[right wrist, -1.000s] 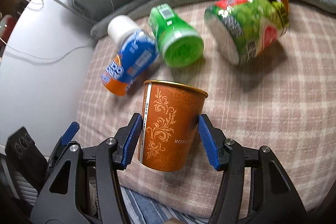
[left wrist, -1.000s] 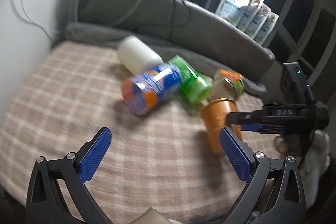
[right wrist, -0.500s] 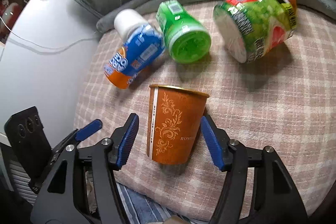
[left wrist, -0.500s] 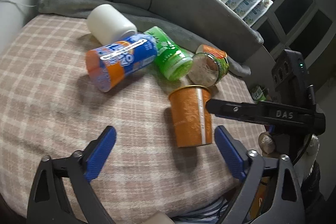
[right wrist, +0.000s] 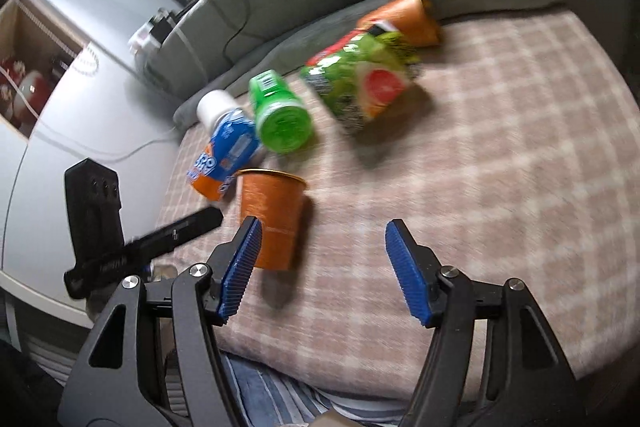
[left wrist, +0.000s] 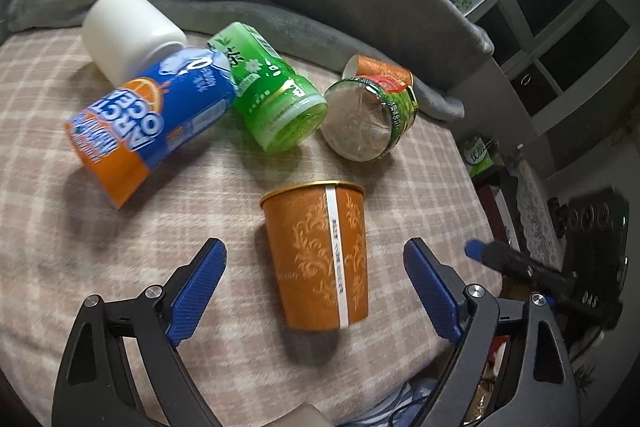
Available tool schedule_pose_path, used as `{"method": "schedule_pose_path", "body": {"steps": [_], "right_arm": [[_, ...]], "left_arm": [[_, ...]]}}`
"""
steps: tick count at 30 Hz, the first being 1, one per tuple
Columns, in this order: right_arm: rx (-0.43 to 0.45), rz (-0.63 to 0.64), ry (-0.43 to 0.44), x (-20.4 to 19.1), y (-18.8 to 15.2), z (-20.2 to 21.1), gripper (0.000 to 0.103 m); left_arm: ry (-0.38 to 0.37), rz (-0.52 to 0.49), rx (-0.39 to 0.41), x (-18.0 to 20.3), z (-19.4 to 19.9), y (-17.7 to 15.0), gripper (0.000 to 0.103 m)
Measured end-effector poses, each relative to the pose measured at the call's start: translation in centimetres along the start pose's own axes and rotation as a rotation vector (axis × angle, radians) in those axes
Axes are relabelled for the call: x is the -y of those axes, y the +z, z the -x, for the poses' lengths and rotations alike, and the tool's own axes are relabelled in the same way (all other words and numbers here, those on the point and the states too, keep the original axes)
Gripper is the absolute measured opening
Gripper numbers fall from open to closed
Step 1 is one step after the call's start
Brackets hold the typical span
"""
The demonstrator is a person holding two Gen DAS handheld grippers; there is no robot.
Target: Flip cup upright
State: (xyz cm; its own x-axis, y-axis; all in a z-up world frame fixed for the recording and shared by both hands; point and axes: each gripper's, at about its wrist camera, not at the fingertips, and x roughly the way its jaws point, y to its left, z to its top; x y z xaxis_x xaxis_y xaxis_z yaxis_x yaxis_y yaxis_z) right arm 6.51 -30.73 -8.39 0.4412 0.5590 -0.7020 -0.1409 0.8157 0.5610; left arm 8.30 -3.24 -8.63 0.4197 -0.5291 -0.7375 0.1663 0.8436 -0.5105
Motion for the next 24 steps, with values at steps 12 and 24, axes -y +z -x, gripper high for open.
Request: {"method": "schedule_pose_path", "body": {"steps": [12, 24], "right_arm": [[0.035, -0.076, -0.032, 3.3, -0.8, 0.9, 0.067], [0.04, -0.091, -0.042, 4.0, -0.8, 0.6, 0.067]], "left_arm": [[-0.047, 0.115, -0.114, -1.9, -3.0, 1.2, 0.085], [-0.051, 0.116, -0.149, -1.8, -4.6, 1.9, 0.069]]}}
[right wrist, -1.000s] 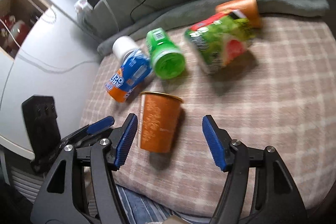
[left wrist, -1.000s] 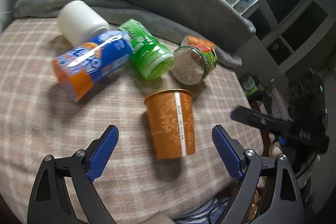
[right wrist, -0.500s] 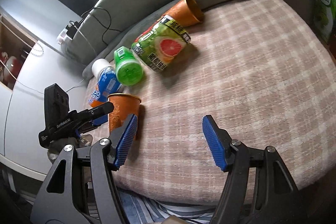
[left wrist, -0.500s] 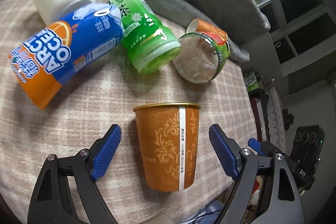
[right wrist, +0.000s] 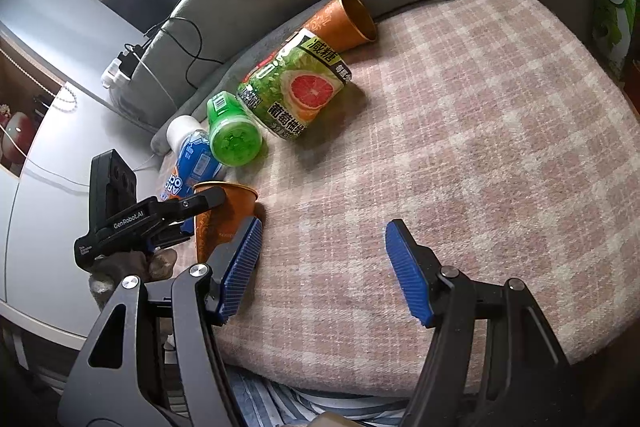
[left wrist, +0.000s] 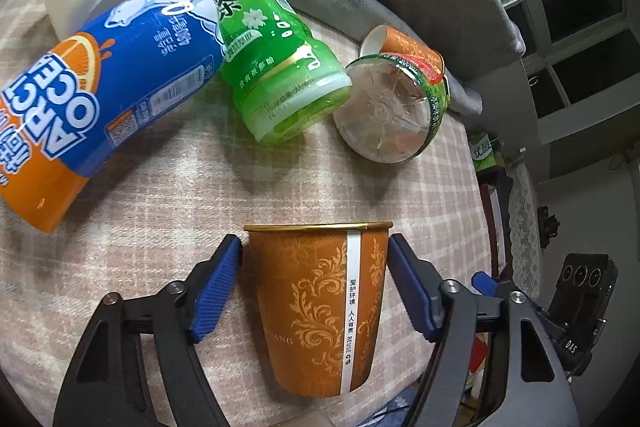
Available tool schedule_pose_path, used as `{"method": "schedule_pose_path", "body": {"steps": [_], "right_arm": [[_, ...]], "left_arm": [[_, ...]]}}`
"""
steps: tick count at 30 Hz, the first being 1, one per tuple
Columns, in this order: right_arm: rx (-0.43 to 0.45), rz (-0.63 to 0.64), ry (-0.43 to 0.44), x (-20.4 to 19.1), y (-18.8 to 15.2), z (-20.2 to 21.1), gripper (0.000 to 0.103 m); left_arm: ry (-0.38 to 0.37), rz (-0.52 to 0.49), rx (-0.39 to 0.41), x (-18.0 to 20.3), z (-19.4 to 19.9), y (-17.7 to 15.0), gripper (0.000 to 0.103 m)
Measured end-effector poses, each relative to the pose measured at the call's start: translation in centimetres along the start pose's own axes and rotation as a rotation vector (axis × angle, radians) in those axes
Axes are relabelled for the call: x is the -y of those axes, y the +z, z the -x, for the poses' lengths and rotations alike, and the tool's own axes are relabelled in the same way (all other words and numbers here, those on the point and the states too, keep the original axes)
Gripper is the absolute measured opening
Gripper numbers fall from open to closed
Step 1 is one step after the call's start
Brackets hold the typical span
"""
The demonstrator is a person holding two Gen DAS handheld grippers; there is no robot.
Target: Flip cup upright
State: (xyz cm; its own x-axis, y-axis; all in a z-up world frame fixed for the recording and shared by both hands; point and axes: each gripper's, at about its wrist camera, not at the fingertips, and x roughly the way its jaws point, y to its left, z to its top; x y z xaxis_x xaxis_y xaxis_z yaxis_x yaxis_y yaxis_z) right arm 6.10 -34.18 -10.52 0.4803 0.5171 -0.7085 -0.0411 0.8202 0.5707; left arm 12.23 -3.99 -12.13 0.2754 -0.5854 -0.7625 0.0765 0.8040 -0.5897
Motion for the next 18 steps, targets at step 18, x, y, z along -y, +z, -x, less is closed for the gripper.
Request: {"method": "schedule_pose_path", "body": {"steps": [18], "right_arm": [[-0.004, -0.014, 0.006, 0.2, -0.1, 0.0, 0.067]], "left_arm": [[0.075, -0.153, 0.132, 3.3, 1.7, -1.2, 0.068]]}}
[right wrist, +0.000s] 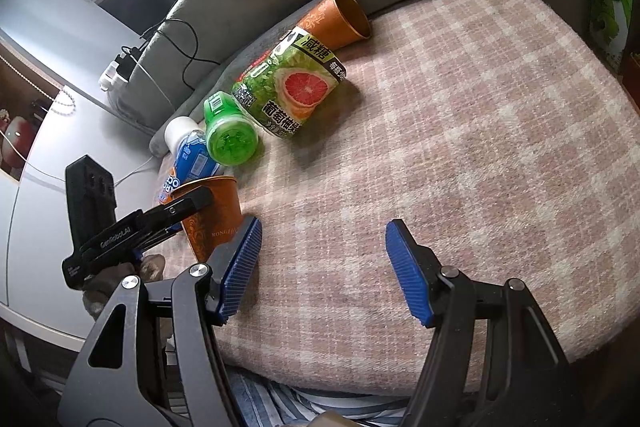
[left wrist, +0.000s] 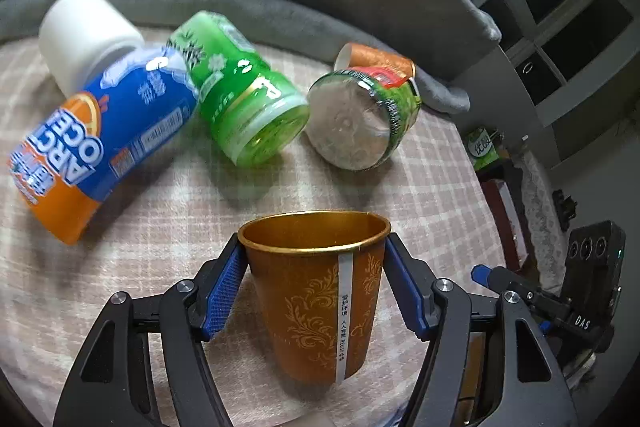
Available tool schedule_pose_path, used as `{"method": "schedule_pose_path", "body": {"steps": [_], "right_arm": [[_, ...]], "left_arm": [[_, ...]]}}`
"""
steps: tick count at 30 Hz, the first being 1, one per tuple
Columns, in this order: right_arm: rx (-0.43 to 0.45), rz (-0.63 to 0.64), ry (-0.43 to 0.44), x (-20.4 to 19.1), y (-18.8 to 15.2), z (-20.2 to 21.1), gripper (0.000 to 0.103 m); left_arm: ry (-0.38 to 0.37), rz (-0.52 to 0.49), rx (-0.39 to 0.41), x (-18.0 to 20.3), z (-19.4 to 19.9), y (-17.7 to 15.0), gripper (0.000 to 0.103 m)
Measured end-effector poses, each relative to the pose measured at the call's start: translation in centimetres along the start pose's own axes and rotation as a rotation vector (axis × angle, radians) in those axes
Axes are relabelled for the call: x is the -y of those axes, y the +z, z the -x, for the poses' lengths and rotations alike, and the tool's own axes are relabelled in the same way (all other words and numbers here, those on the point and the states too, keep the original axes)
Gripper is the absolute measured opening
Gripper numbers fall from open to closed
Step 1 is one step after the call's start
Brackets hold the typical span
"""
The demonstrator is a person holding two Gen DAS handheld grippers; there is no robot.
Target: Flip cup upright
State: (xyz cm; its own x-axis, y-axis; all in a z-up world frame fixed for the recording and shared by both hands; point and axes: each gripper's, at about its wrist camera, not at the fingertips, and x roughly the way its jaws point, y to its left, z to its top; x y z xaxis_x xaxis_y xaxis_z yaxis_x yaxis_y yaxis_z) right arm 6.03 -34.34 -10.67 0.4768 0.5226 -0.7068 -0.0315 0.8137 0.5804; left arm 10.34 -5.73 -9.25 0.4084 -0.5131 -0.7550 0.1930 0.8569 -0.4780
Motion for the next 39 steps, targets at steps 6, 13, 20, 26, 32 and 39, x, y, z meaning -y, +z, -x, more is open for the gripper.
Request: {"method": "schedule_pose_path", "body": {"steps": [6, 13, 20, 26, 32, 39], "right_arm": [[-0.002, 0.004, 0.001, 0.0, 0.0, 0.0, 0.067], [0.0, 0.003, 0.003, 0.0, -0.1, 0.0, 0.067], [0.0, 0.001, 0.003, 0.0, -0.1, -0.1, 0.067], [0.0, 0.003, 0.004, 0.0, -0.1, 0.0, 0.067], [0.0, 0.003, 0.005, 0.1, -0.1, 0.0, 0.067], [0.002, 0.007, 0.008, -0.4, 0.0, 0.1, 0.067]], "left_arm": [[0.044, -0.069, 0.065, 1.2, 0.8, -0.4, 0.067], [0.099, -0.141, 0.134, 2.3, 1.1, -0.8, 0.067], [0.171, -0.23, 0.193, 3.5, 1.2, -1.4, 0.067], [0.211, -0.286, 0.248, 4.1, 1.2, -1.9, 0.067], [0.211, -0.296, 0.266, 3.8, 1.0, -2.4, 0.067], [0.214, -0.317, 0.273, 4.0, 1.5, -3.4, 0.067]]}}
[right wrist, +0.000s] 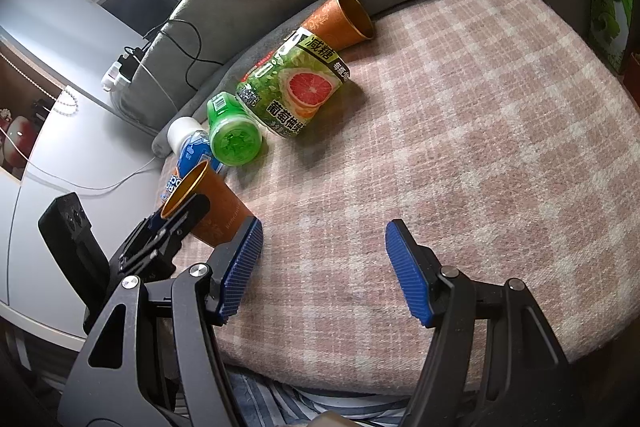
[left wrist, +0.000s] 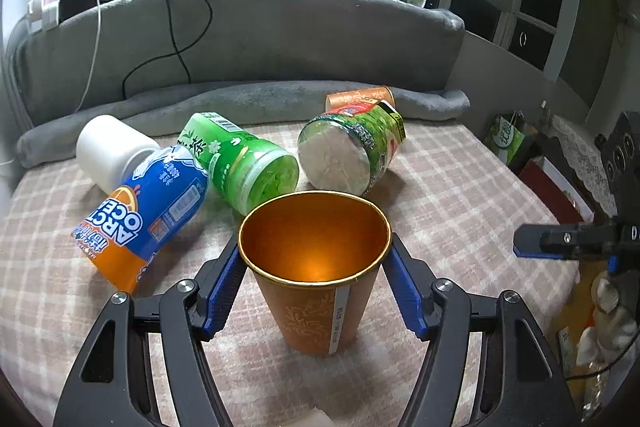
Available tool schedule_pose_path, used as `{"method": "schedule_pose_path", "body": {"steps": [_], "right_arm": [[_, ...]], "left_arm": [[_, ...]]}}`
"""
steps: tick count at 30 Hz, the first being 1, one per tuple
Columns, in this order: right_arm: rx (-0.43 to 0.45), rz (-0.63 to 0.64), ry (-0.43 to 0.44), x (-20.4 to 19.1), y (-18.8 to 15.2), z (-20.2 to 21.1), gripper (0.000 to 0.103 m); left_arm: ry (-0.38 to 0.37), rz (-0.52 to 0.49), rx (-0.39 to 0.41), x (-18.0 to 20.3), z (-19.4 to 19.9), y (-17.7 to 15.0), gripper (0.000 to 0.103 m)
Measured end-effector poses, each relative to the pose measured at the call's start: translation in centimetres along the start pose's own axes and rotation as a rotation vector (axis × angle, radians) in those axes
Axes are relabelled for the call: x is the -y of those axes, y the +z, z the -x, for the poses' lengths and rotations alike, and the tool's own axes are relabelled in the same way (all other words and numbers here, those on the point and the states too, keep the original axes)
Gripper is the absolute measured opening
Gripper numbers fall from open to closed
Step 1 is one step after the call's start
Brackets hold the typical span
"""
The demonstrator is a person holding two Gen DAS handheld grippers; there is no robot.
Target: Flip cup upright
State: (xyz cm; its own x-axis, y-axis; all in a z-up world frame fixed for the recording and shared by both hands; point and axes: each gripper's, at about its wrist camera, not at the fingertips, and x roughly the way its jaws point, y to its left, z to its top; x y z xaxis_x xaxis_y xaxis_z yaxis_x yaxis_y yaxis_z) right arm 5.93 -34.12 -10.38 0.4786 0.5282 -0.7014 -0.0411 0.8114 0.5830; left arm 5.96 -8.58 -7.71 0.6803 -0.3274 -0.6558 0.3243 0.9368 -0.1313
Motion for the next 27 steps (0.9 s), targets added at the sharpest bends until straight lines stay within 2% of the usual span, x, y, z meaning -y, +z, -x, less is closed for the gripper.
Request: {"method": "schedule_pose_path", "body": {"steps": [8, 15, 27], "right_arm": [[0.006, 0.027, -0.003, -0.8, -0.2, 0.1, 0.067], [0.016, 0.061, -0.022, -1.3, -0.4, 0.2, 0.067], [0.089, 0.212, -0.132, -3.6, -1.1, 0.7, 0.068]], "left_arm": [[-0.03, 0.018, -0.033, -0.1, 0.6, -0.5, 0.067], [-0.087, 0.057, -0.083, -0.6, 0.8, -0.8, 0.068], [-0.111, 0.067, -0.087, -0.8, 1.7, -1.1, 0.081]]}}
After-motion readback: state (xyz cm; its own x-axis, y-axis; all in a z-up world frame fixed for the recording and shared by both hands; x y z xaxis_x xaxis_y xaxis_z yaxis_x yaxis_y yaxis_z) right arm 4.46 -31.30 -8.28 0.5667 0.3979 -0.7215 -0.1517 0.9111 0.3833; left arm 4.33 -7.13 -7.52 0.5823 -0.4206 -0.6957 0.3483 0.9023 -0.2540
